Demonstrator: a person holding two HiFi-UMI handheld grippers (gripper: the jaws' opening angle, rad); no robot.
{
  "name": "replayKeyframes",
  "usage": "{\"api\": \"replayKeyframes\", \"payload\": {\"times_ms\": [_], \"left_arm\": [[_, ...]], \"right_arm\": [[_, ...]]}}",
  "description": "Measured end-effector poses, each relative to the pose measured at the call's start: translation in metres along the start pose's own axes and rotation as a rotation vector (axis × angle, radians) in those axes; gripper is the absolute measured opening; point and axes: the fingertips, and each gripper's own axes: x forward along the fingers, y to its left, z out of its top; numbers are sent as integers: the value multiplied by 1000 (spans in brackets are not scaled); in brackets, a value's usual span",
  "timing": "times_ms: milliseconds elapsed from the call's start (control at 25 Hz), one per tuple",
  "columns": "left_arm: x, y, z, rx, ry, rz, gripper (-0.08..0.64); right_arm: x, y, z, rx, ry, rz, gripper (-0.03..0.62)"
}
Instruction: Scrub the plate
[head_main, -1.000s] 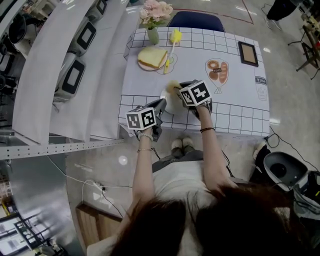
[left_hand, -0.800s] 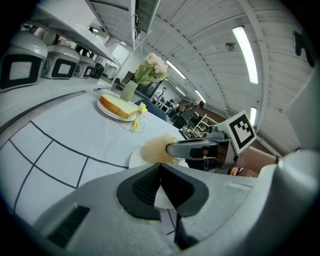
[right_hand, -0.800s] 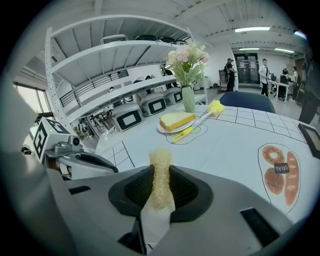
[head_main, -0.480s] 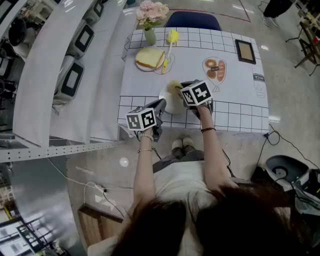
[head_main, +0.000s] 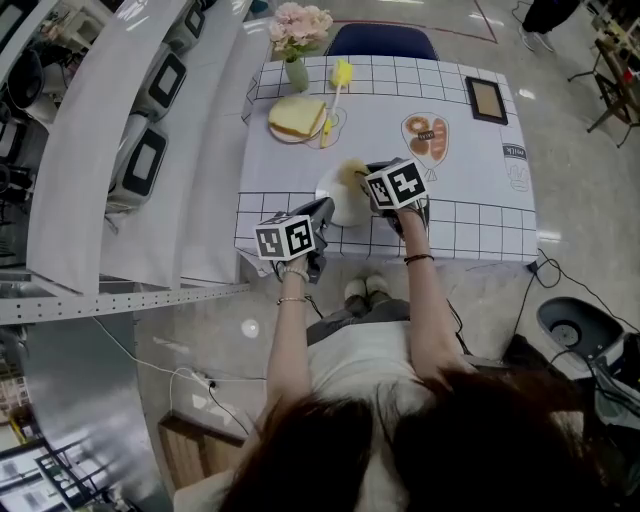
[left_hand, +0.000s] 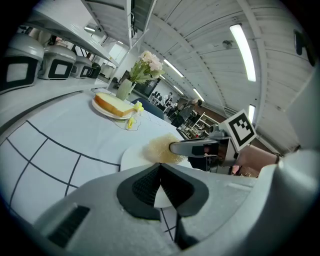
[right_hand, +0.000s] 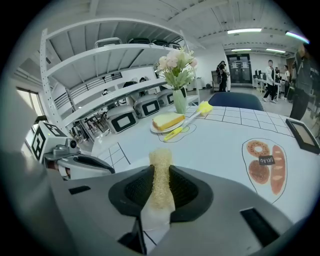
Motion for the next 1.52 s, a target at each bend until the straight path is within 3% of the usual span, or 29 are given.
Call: {"api": "replayKeyframes", "payload": {"times_ms": [760,1520], "left_arm": [[1,-7,-3,13,9,3,11],[-1,-12,-12,-22,-14,32,11]], "right_arm": [[-8,1,-9,-81,61,-2,80],[-18,8,-24,-107,115,61,80]]}}
